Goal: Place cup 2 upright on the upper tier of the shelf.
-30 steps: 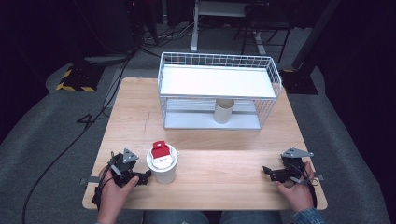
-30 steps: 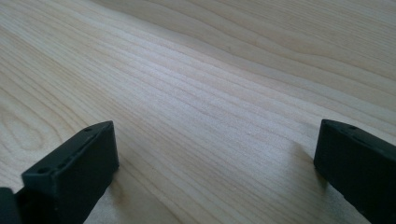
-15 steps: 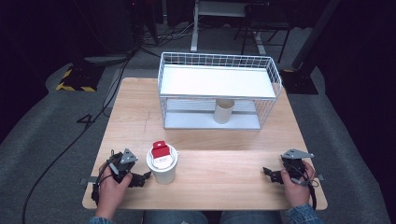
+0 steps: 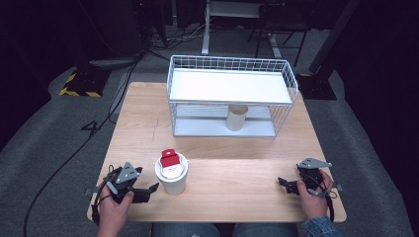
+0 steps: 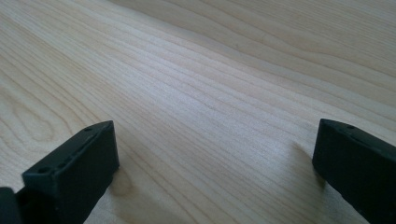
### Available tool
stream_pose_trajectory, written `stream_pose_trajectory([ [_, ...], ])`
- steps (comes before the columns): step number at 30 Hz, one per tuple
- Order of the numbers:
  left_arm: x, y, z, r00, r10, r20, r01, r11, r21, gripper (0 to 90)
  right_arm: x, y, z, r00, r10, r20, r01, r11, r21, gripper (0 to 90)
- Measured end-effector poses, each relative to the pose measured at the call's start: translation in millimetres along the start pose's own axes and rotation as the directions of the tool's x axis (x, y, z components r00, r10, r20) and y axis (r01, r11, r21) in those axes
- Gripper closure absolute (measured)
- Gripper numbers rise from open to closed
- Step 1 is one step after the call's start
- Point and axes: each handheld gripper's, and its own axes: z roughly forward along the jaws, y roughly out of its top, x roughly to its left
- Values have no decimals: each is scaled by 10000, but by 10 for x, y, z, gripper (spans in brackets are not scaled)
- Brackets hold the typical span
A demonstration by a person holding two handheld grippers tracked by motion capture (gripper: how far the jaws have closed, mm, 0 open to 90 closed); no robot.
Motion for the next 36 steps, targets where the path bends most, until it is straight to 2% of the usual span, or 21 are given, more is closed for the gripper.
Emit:
stream_pose_trajectory([
  [4,-57,6,-116,9993,253,289,-233,9976,-658,156,1,0,0,10000,9,-1,-9,10000,6,5],
  [7,-115,14,-204,9968,470,645,-380,9903,-1337,155,0,0,0,10000,9,-10,-9,10000,6,5],
  [9,-145,15,-231,9947,519,893,-350,9830,-1804,154,0,0,0,10000,8,-18,-8,10000,8,4],
  [11,-176,4,-227,9917,413,1214,-115,9715,-2367,155,0,0,1,10000,-13,-50,13,10000,0,4],
  [13,-189,-3,-204,9883,546,1423,-129,9604,-2785,154,1,0,2,10000,-22,-59,22,10000,-3,4],
  [15,-203,-6,-179,9861,602,1546,-102,9522,-3052,154,2,0,2,10000,-34,-69,34,10000,-3,4],
  [17,-215,-4,-154,9839,655,1663,-91,9476,-3194,154,1,0,2,10000,-35,-72,35,10000,-3,4],
  [20,-239,12,-94,9812,757,1775,-160,9487,-3156,153,2,0,2,10000,-33,-71,33,10000,-1,4],
  [26,-265,36,-7,9835,804,1623,-274,9517,-3057,154,2,0,2,10000,-36,-73,36,10000,-4,4],
  [27,-271,38,14,9838,757,1628,-220,9507,-3092,154,2,0,2,10000,-34,-70,34,10000,-4,4],
  [29,-297,57,56,9881,453,1472,-8,9573,-2892,148,2,0,2,10000,-37,-72,37,10000,-5,4],
  [32,-309,66,99,9857,466,1619,32,9557,-2942,139,1,0,2,10000,-36,-73,36,10000,-3,4],
  [34,-323,75,136,9845,460,1692,43,9584,-2855,137,2,0,2,10000,-33,-71,33,10000,-2,4],
  [36,-345,88,181,9850,193,1717,310,9580,-2852,120,2,0,2,10000,-32,-71,32,10000,-3,4],
])
